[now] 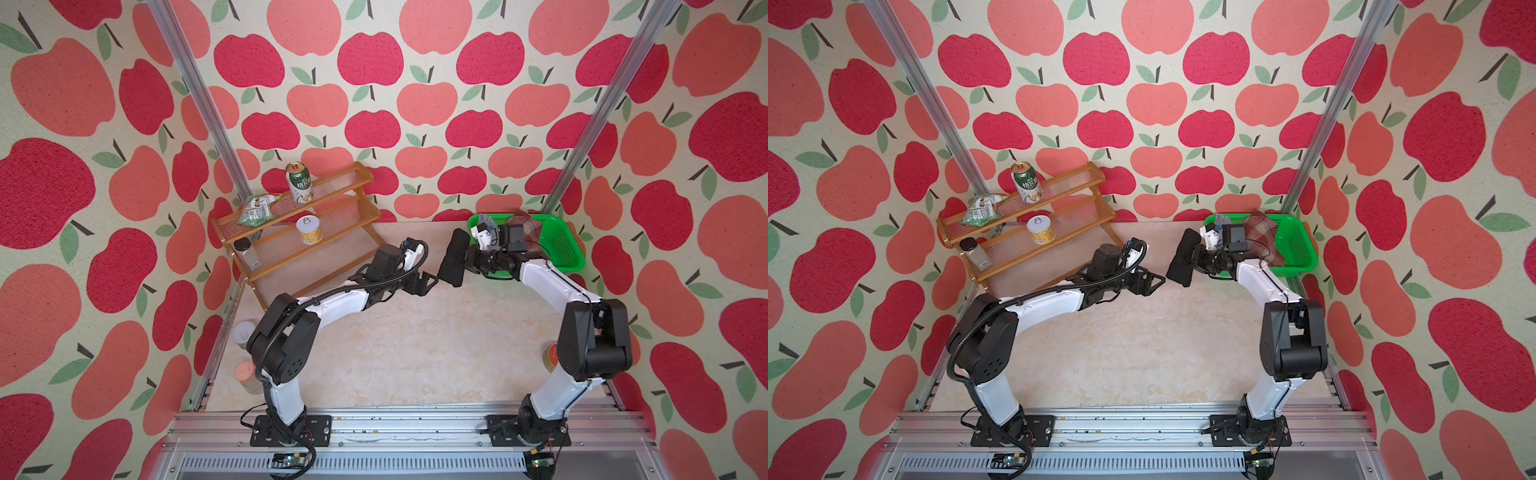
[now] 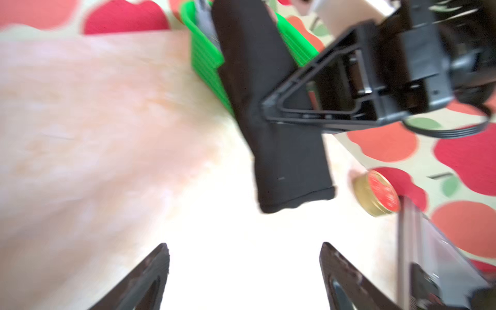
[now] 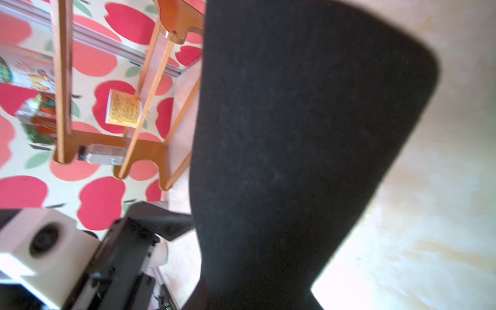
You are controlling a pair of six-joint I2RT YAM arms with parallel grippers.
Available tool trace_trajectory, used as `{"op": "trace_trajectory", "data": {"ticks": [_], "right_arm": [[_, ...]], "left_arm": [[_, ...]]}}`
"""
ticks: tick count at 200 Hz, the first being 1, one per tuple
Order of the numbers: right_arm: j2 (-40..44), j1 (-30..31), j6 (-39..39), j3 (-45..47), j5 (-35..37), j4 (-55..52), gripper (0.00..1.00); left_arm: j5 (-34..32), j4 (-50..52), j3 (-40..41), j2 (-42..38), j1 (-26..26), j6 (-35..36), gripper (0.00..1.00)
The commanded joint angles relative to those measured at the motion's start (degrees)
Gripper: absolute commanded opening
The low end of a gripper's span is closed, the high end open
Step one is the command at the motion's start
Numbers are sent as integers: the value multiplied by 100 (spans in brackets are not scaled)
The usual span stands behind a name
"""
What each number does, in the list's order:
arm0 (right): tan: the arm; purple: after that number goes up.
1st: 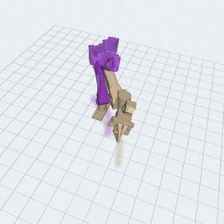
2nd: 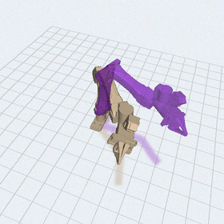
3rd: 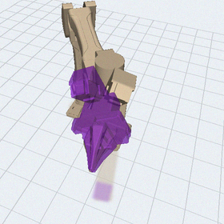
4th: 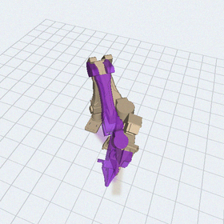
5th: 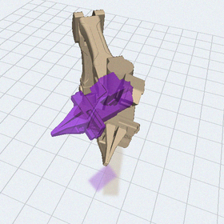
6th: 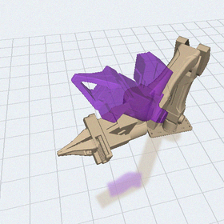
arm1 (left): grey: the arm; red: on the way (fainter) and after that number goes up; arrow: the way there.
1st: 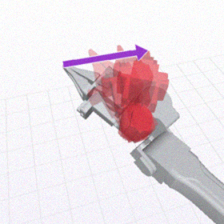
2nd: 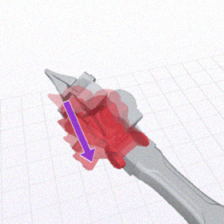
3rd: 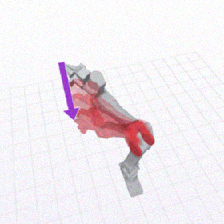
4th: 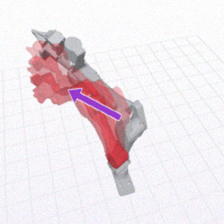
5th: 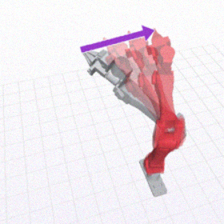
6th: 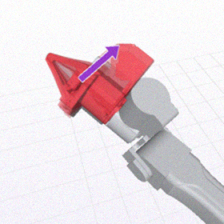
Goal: Roll up the skirts
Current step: Place the skirt in the basket.
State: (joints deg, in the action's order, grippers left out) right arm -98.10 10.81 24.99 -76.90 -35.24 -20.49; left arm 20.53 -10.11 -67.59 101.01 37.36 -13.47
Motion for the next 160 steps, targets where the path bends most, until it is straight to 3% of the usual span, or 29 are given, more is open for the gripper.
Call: {"op": "trace_trajectory", "data": {"ticks": [1, 34, 98, 121, 160], "right_arm": [[-125, -112, -1573, -1139, 1293, -2235, 26], [-892, -277, -2410, -2746, 3009, -3093, 25], [-2877, -874, -3671, -5379, 4223, -3718, 21], [-3209, -918, -4138, -5715, 4625, -3518, 21], [-3907, -1026, -4270, -5977, 4948, -3600, 21]], "left_arm": [[-1621, 811, 281, -374, 8, 610, 89], [-2383, 983, 591, -754, 9, 796, 90], [-2553, 884, 994, -768, 20, 741, 91], [-2607, 948, 853, -504, -8, 814, 91], [-2480, 882, 662, -112, -177, 899, 91]]}}
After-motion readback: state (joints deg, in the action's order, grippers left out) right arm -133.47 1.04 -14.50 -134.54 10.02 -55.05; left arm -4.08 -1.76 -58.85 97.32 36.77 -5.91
